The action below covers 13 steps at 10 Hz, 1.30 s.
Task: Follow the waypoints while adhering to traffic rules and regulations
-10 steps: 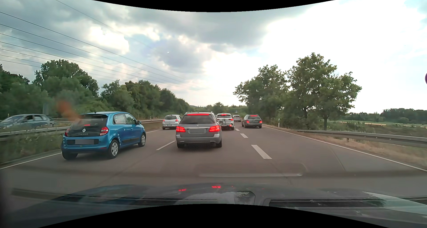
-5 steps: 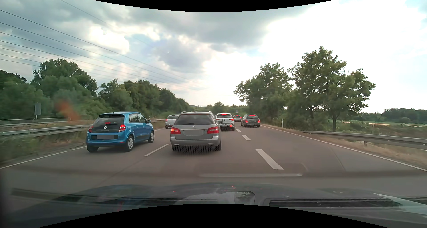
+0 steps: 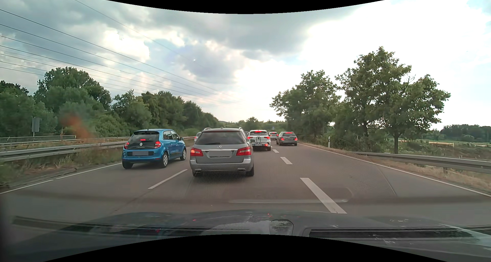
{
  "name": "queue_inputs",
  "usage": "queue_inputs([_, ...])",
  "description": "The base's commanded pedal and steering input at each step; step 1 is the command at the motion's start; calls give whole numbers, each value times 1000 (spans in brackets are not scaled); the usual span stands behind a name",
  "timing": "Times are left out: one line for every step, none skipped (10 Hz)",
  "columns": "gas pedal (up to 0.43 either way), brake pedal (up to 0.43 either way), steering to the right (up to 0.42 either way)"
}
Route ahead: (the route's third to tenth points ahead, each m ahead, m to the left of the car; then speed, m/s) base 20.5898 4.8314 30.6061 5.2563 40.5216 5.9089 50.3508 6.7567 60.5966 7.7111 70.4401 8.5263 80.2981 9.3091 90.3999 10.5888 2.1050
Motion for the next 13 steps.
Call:
queue_inputs([0,171,6])
queue_inputs([0,177,4])
queue_inputs([0,177,2])
queue_inputs([0,171,1])
queue_inputs([0,152,1])
queue_inputs([0,146,1])
queue_inputs([0,140,1])
queue_inputs([0,134,1])
queue_inputs([0,122,1])
queue_inputs([0,85,1])
queue_inputs([0,67,0])
queue_inputs([0,55,0])
queue_inputs([0,55,0])
